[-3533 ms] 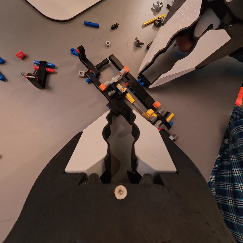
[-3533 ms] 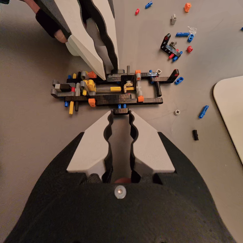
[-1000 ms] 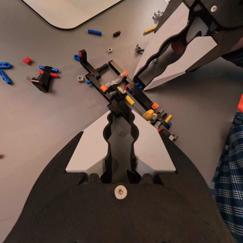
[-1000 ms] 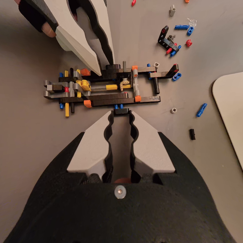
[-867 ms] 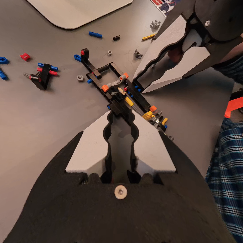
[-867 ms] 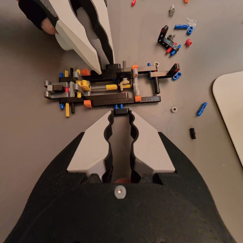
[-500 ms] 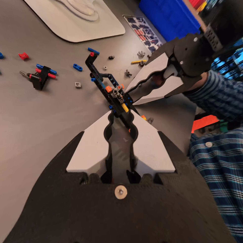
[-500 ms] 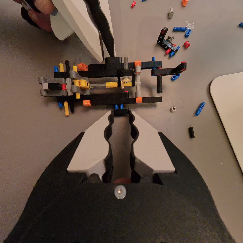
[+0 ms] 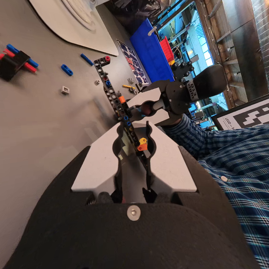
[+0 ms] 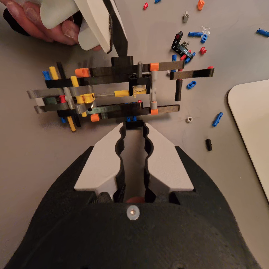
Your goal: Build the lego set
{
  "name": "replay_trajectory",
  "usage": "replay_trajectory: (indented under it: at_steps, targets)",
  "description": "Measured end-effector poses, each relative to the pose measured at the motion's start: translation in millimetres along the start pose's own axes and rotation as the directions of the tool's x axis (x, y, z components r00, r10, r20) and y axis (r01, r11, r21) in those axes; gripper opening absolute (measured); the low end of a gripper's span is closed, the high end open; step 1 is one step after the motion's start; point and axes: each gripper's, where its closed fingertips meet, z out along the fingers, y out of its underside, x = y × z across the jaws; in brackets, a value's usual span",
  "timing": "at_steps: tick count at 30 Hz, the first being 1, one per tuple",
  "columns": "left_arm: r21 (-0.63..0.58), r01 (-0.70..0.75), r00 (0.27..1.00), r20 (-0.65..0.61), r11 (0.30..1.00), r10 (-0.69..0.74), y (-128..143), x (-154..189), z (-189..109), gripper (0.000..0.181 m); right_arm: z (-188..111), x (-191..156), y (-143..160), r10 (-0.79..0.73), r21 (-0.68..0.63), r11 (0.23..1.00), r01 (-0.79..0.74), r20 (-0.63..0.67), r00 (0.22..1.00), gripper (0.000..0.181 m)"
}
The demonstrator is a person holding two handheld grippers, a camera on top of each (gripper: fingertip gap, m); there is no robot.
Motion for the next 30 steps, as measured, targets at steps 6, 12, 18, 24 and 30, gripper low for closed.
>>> replay_trajectory:
  at_steps: [6,12,18,24,30]
  targets:
    - [-0.067,-0.054,0.993,0.102,0.996,0.061,13,-9,12,0.018,2,-4,-2,0.011,0.025,1.000,-0.011,0.014,1.000,0.021]
    - [-0.084,-0.090,0.979,0.177,0.992,0.104,14,-16,10,0.012,2,-4,-2,0.005,0.025,1.000,-0.005,0.008,1.000,0.021]
    - [-0.111,-0.251,0.925,0.266,0.962,0.272,10,-9,14,0.039,1,-3,-2,0.000,0.028,1.000,0.000,-0.004,1.000,0.021]
    - [-0.159,-0.293,0.893,0.306,0.943,0.329,16,-11,15,0.027,1,-3,-2,0.002,0.030,1.000,-0.002,-0.007,1.000,0.021]
    - [-0.168,-0.291,0.875,0.351,0.942,0.333,14,-18,14,0.021,1,-3,-2,0.000,0.031,1.000,0.000,-0.008,1.000,0.020]
